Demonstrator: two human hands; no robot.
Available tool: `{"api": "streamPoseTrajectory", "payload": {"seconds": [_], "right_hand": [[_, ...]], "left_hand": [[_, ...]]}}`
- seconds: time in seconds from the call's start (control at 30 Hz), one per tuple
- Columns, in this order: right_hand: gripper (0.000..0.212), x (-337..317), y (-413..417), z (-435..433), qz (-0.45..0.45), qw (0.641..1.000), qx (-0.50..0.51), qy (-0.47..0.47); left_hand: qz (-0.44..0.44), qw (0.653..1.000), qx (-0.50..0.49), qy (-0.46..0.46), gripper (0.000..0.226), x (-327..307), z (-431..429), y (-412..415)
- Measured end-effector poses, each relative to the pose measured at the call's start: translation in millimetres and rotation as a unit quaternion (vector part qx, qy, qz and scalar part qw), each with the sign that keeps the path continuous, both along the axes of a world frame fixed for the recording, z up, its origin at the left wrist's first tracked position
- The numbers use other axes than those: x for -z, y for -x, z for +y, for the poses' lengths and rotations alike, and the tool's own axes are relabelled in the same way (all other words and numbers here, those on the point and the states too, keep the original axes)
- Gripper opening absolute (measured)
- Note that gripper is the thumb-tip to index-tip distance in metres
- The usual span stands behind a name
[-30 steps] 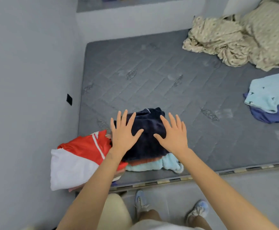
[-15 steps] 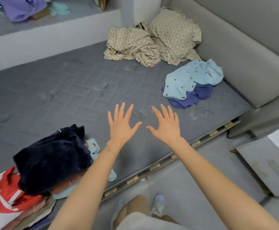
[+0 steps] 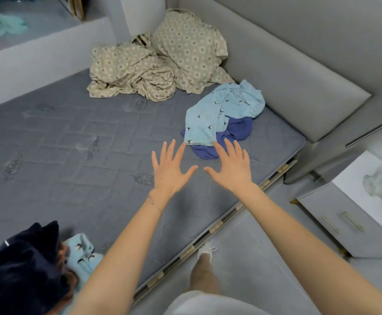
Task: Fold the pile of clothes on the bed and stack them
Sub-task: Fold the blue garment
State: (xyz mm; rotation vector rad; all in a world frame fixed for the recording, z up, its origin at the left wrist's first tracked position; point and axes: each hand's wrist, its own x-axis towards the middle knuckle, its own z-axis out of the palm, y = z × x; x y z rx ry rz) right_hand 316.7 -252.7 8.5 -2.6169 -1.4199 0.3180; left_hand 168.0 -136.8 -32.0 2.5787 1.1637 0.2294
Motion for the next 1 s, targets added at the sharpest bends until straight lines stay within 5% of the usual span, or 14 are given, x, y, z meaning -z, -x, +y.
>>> {"api": "streamPoseTrajectory", "payload": {"seconds": [0.6,1.0], "right_hand": [[0.081,62.3,-233.5,123.6,0.045,0.996,0.058,0.059],[0.080,140.2,-373.1,185.0,0.077,0.983,-0.076,0.151]], "left_hand": [[0.041,0.996,0.018,0.077,0.076,62.1,134.4,-227.8],[0.076,0.981,-0.115,0.134,0.076,143.7,160.4,-343.9]]}}
